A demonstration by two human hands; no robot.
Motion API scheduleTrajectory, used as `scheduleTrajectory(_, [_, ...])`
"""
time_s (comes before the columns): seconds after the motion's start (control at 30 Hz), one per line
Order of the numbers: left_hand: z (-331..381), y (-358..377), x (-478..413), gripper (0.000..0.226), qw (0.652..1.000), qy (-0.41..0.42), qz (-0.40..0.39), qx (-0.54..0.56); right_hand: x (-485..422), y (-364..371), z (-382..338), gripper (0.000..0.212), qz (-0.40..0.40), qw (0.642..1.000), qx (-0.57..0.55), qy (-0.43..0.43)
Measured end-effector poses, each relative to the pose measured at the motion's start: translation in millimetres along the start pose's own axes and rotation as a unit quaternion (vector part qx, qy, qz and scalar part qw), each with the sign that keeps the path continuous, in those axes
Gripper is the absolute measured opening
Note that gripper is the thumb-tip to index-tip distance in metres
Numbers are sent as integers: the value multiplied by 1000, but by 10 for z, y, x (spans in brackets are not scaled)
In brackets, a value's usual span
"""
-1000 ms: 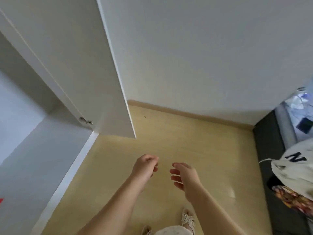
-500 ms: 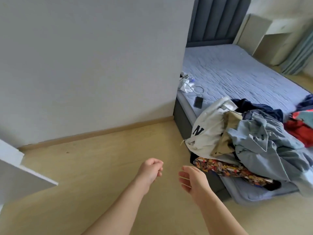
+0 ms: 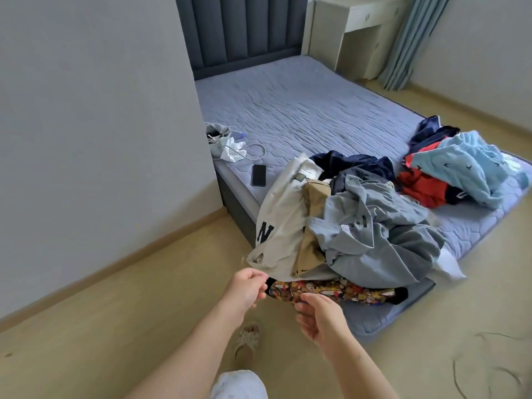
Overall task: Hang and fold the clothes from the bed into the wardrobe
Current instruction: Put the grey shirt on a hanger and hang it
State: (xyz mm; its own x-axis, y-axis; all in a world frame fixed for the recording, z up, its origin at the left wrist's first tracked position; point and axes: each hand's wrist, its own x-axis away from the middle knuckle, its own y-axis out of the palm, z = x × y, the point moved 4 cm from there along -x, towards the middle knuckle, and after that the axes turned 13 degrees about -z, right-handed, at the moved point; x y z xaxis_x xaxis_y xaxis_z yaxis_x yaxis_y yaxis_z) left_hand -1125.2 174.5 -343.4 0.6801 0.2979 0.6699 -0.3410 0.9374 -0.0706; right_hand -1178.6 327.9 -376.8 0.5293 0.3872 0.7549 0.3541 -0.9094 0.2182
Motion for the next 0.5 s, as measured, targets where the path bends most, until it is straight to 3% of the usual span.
scheduleTrajectory(0.27, [924, 40, -1097, 15, 996, 14, -76, -54, -671, -184, -966, 13, 67, 994, -75, -39])
scheduleTrajectory(0.5, [1334, 6, -1827, 15, 988, -5, -108, -110, -1182, -83, -1242, 23, 81, 992, -99, -1])
